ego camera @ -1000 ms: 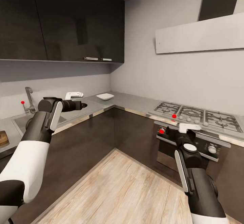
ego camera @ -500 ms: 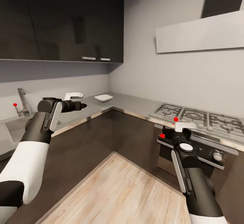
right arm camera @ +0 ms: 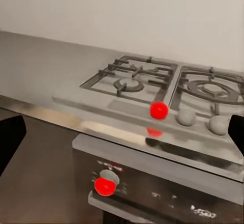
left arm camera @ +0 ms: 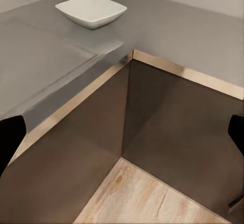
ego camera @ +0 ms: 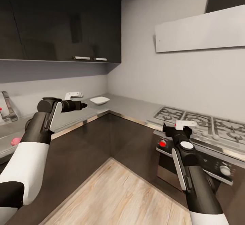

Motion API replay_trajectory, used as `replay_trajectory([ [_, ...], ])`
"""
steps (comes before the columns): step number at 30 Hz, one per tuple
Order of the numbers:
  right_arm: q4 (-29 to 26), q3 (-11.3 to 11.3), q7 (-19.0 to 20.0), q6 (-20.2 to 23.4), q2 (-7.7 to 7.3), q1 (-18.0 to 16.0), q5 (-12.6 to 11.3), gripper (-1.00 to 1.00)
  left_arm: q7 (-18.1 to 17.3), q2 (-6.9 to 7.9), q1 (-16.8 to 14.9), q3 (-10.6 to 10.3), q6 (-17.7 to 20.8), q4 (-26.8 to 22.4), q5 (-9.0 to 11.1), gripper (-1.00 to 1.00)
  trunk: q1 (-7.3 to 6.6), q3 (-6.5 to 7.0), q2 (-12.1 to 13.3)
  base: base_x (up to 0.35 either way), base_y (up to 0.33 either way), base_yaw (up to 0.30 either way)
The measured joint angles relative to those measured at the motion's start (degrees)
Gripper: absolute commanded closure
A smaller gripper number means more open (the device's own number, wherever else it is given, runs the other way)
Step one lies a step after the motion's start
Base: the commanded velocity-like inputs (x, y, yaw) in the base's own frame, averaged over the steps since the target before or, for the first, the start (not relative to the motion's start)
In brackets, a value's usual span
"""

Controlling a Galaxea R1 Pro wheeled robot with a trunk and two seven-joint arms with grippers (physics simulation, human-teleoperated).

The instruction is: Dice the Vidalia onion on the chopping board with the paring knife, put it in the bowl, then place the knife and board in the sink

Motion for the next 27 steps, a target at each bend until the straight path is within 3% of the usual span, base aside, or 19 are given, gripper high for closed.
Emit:
replay_trajectory([
  [3, 0.0, 0.3, 0.1, 0.0, 0.00, -0.2, 0.0, -1.00, 0.0, 0.04, 0.0, 0.0, 0.0, 0.0, 0.0, -1.00, 0.00, 0.00, 0.0, 0.288, 0.123, 0.000],
  [5, 0.0, 1.6, 0.1, 0.0, 0.00, -0.2, 0.0, -1.00, 0.0, 0.04, 0.0, 0.1, 0.0, 0.0, 0.0, -1.00, 0.00, 0.00, 0.0, 0.290, 0.130, 0.000],
  [6, 0.0, 3.4, 0.1, 0.0, 0.00, -0.2, 0.0, -1.00, 0.0, 0.05, 0.0, 0.1, -0.1, 0.0, 0.0, -1.00, 0.00, 0.00, 0.0, 0.295, 0.115, 0.000],
  [10, 0.0, 5.8, 0.1, 0.0, 0.00, -0.2, 0.1, -1.00, 0.0, 0.06, 0.0, 0.3, -0.1, -0.7, -0.1, -1.00, 0.00, 0.00, 0.0, 0.309, 0.059, 0.000],
  [27, 0.0, 6.3, 0.1, 0.0, -0.09, -0.2, 0.2, -1.00, 0.0, 0.08, 0.0, 0.1, -0.1, -1.2, -0.2, -1.00, 0.00, 0.00, 0.0, 0.323, -0.036, 0.000],
])
